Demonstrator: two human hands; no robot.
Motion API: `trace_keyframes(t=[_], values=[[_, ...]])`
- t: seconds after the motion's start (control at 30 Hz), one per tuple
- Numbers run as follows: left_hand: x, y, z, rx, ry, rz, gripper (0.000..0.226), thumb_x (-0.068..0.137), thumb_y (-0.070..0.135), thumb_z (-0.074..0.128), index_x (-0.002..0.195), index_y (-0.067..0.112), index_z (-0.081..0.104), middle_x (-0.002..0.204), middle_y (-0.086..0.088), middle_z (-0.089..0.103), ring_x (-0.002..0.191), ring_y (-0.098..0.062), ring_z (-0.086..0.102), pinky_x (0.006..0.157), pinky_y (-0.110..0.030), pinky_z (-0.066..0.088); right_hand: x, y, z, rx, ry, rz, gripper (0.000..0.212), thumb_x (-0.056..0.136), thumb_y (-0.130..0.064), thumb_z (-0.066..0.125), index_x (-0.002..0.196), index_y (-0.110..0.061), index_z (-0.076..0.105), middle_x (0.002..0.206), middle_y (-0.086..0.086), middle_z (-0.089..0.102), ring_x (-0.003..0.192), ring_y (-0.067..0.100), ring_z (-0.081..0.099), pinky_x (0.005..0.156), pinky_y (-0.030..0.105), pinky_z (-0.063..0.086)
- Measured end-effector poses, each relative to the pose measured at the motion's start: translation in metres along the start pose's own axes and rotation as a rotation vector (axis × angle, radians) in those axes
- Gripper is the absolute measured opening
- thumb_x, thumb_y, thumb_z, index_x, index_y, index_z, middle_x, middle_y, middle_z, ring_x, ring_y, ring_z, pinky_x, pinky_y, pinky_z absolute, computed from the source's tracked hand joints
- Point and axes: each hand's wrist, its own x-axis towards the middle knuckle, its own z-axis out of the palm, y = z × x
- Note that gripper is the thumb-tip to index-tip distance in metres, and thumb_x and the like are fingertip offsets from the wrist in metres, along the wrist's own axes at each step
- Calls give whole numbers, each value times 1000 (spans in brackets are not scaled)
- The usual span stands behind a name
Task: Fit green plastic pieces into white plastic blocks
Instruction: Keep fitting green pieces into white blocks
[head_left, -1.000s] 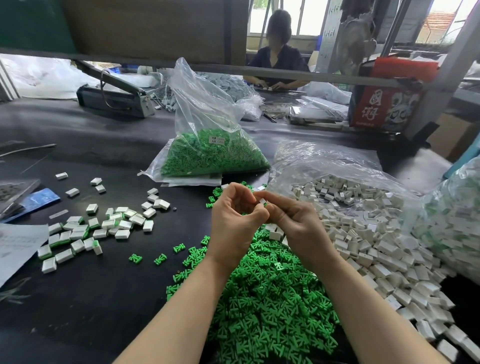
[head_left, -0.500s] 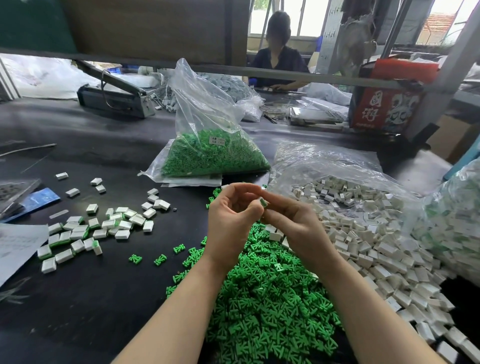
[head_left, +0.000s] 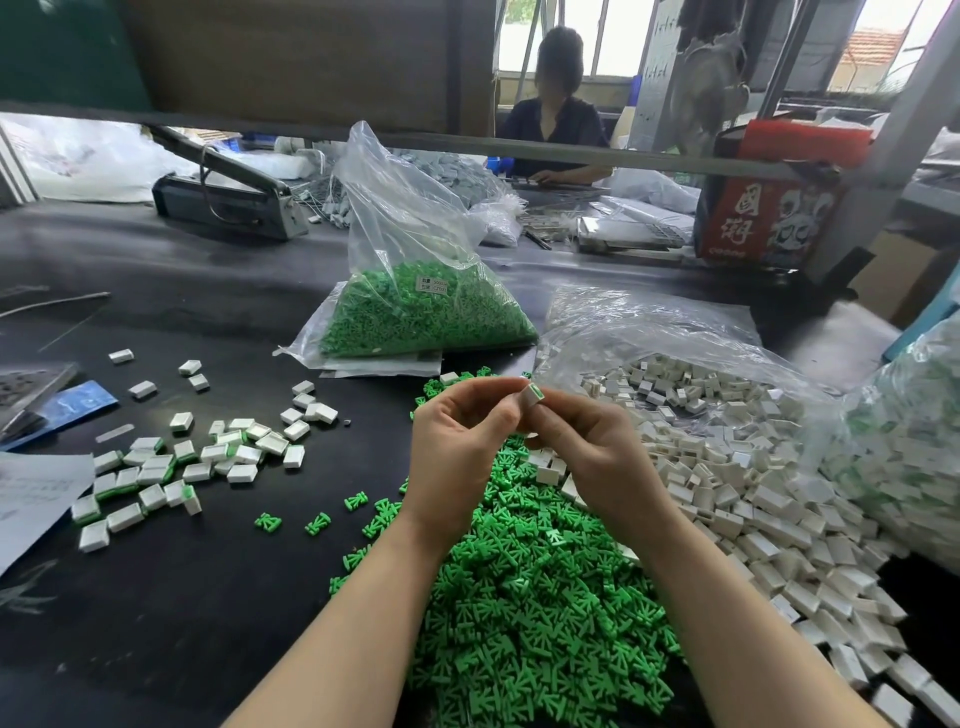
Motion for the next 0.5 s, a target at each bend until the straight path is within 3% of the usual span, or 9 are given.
trace_keyframes(t=[0.17, 0.27, 0.4, 0.5], values=[[0, 0, 0, 14, -10, -14, 12, 90, -4, 63, 99, -4, 71, 85, -6, 75, 82, -15, 70, 73, -21, 54, 0, 0, 0, -14, -2, 13, 22, 95, -19, 58, 108, -31, 72, 100, 16, 73, 95, 42, 64, 81, 49, 54], [0, -1, -1, 17, -12, -20, 13, 90, -4, 63, 100, -6, 70, 88, -9, 75, 83, -17, 70, 74, -23, 54, 0, 0, -1, -25, -4, 18, 23, 97, -15, 58, 108, -30, 72, 100, 11, 74, 90, 23, 68, 80, 39, 56], [0, -1, -1, 11, -11, -36, 13, 90, -5, 62, 100, -5, 71, 89, -10, 75, 85, -18, 70, 75, -23, 55, 1, -1, 0, -34, -15, 25, 23, 96, -16, 57, 110, -28, 71, 100, 4, 76, 90, 12, 69, 78, 25, 55], [1, -1, -2, 8, -11, -51, 13, 91, -4, 62, 99, -3, 71, 89, -10, 75, 84, -17, 70, 75, -23, 55, -1, -2, 0, -28, -7, 20, 23, 97, -16, 57, 109, -28, 71, 98, 6, 76, 88, 17, 70, 73, 26, 55]])
